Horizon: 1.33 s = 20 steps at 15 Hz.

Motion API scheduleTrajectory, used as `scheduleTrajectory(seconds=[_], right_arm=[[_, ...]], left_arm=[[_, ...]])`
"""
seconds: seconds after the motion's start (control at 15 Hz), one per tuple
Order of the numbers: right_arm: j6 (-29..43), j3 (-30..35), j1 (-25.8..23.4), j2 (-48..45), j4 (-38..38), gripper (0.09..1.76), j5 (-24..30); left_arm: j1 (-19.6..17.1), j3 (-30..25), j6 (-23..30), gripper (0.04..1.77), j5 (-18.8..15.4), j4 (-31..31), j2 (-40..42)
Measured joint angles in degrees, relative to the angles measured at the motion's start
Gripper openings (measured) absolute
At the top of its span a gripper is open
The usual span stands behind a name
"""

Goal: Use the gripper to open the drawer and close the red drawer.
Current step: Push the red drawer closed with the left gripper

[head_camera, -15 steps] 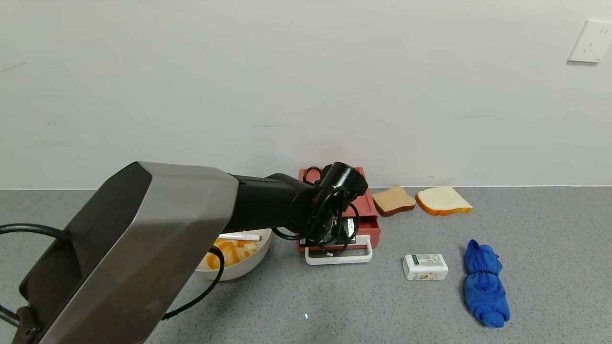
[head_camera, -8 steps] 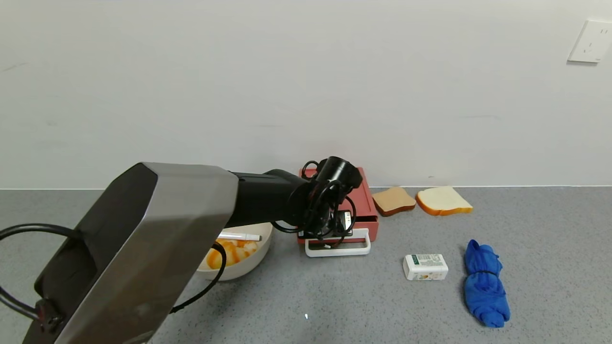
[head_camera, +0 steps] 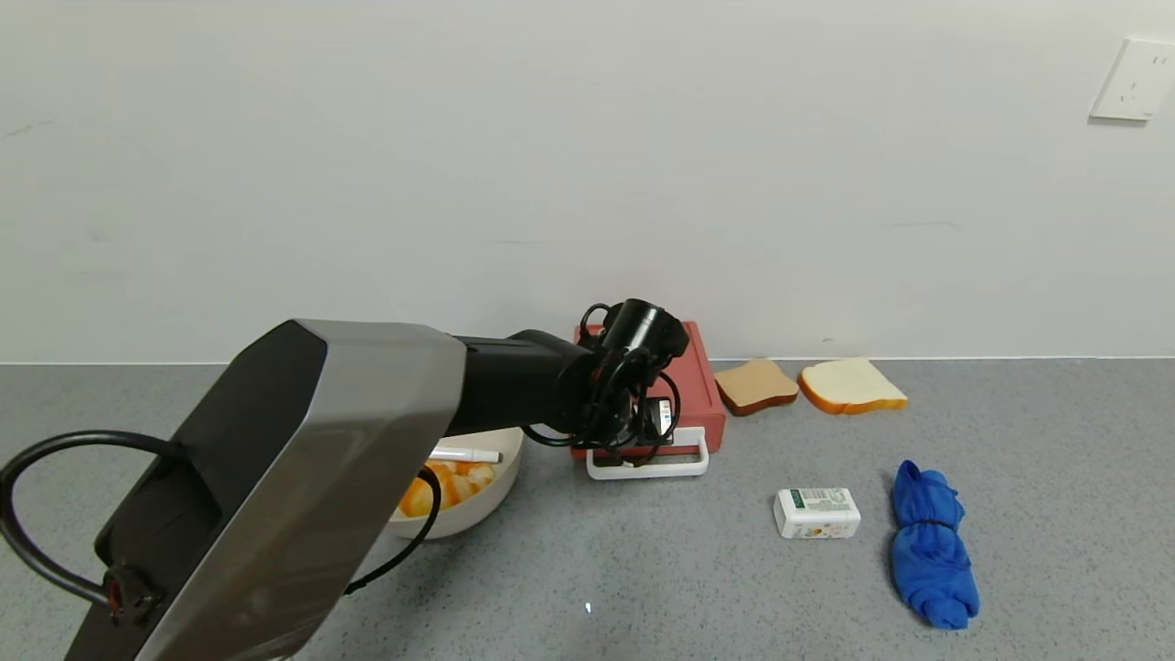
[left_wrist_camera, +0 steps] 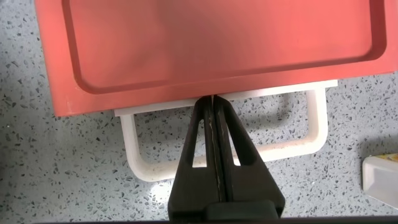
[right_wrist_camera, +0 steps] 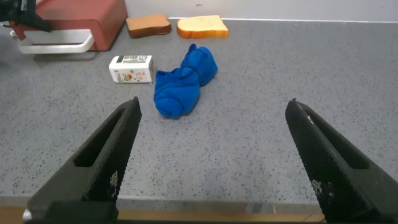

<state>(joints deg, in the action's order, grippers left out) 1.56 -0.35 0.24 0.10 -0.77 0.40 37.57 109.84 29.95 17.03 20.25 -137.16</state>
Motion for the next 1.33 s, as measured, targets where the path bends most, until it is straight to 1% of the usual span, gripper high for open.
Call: scheduleTrajectory(seconds=[0.53,0.67,0.8,0.93,1.13,1.33], right_arm=[[0.01,0.0,0.0,0.0,0.0,1.71,0.0],[0.0,0.0,0.0,0.0,-0.02,1.71,0.0],[0.0,0.0,0.0,0.0,-0.02,1.71,0.01],[0.01,0.0,0.0,0.0,-0.02,1.71,0.0],[0.01,0.0,0.0,0.0,-0.02,1.71,0.0],[0.0,0.0,0.0,0.0,-0.02,1.71,0.0]], left_arm=[[-0.2,0.02,-0.09,0.11,0.24,-0.63,-0.11],[-0.15,-0.38,-0.02,0.11,0.35,0.28,0.39],[0.22,-0.69,0.02,0.11,0.39,3.4,1.71],[0.9,-1.16,0.17,0.11,0.39,6.62,3.84],[1.6,-3.23,0.44,0.11,0.46,10.92,9.31],[2.04,-6.78,0.11,0.11,0.3,12.79,16.63]])
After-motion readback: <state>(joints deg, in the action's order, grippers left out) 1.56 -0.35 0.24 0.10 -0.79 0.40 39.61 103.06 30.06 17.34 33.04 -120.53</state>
